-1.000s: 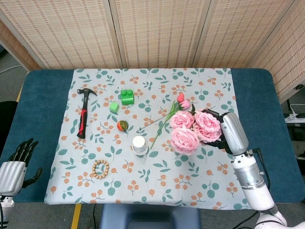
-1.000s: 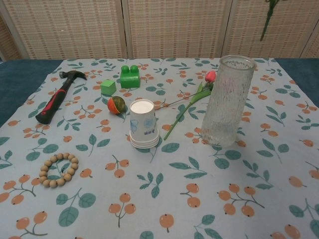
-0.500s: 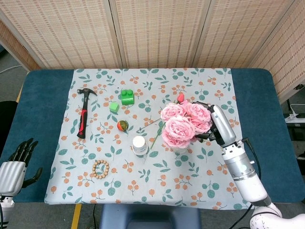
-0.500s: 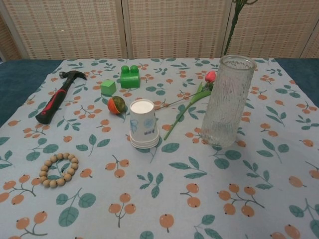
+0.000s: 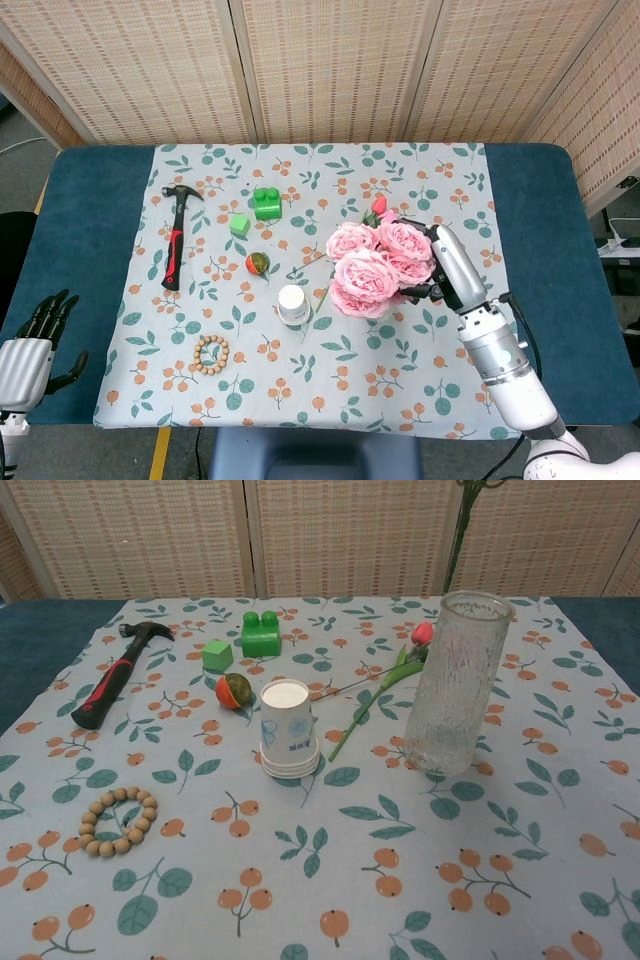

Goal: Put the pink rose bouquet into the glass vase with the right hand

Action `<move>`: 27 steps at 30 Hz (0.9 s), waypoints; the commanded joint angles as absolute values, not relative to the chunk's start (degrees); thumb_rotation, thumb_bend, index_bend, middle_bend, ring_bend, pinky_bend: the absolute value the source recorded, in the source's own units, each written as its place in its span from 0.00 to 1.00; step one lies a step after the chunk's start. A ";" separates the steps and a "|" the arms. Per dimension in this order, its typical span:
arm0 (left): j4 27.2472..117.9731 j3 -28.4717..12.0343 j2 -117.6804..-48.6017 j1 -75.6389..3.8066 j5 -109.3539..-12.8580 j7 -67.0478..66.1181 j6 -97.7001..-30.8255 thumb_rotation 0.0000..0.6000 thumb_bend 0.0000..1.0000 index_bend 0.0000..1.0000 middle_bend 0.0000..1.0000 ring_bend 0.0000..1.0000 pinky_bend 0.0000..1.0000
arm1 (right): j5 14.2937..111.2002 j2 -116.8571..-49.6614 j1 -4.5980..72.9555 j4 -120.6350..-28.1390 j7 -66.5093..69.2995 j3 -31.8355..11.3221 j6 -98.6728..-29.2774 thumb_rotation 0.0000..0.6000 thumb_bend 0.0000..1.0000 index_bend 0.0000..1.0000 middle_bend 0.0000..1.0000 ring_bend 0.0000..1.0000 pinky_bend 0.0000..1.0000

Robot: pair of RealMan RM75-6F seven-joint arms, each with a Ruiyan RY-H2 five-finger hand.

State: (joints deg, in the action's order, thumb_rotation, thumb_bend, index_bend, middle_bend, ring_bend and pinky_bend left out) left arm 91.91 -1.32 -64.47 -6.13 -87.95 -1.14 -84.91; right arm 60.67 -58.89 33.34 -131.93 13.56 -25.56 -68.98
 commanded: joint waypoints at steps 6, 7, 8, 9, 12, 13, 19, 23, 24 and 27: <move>91.98 -1.31 -64.43 -6.14 -88.03 -0.98 -84.93 1.00 0.37 0.01 0.02 0.05 0.29 | 59.47 -58.41 33.34 -133.69 12.37 -25.40 -69.16 1.00 0.52 0.86 1.00 0.94 1.00; 91.97 -1.31 -64.41 -6.15 -88.04 -0.96 -84.89 1.00 0.37 0.01 0.02 0.05 0.29 | 59.31 -58.35 33.33 -133.82 12.18 -25.40 -69.25 1.00 0.52 0.86 1.00 0.94 1.00; 91.98 -1.30 -64.41 -6.13 -88.03 -0.89 -84.91 1.00 0.37 0.01 0.02 0.05 0.29 | 59.07 -58.27 33.25 -134.01 11.93 -25.38 -69.47 1.00 0.52 0.86 1.00 0.94 1.00; 91.99 -1.29 -64.41 -6.13 -88.04 -0.85 -84.91 1.00 0.37 0.01 0.02 0.05 0.29 | 58.88 -58.21 33.16 -134.16 11.77 -25.37 -69.66 1.00 0.52 0.86 1.00 0.94 1.00; 92.02 -1.23 -64.37 -6.12 -88.10 -0.85 -84.89 1.00 0.37 0.01 0.02 0.05 0.29 | 58.15 -57.92 32.78 -134.38 11.47 -25.30 -70.22 1.00 0.53 0.86 1.00 0.94 1.00; 92.05 -1.25 -64.36 -6.14 -88.11 -0.87 -84.87 1.00 0.37 0.01 0.02 0.05 0.29 | 57.92 -57.88 32.72 -134.26 11.50 -25.28 -70.25 1.00 0.53 0.86 1.00 0.94 1.00; 92.08 -1.24 -64.38 -6.15 -88.01 -0.92 -84.77 1.00 0.37 0.01 0.02 0.05 0.29 | 55.63 -57.46 33.03 -133.43 12.28 -25.83 -69.32 1.00 0.53 0.86 1.00 0.95 1.00; 92.06 -1.24 -64.38 -6.17 -87.96 -0.90 -84.69 1.00 0.37 0.01 0.02 0.05 0.29 | 55.45 -57.48 32.93 -133.03 12.33 -25.52 -68.97 1.00 0.53 0.86 1.00 0.95 1.00; 92.08 -1.24 -64.38 -6.16 -87.99 -0.90 -84.73 1.00 0.37 0.01 0.02 0.05 0.29 | 55.54 -57.53 32.85 -132.86 12.44 -25.41 -68.93 1.00 0.53 0.86 1.00 0.95 1.00; 92.10 -1.22 -64.35 -6.13 -88.15 -0.87 -84.87 1.00 0.37 0.01 0.02 0.05 0.29 | 56.07 -57.90 32.43 -131.81 12.95 -24.80 -68.78 1.00 0.53 0.86 1.00 0.95 1.00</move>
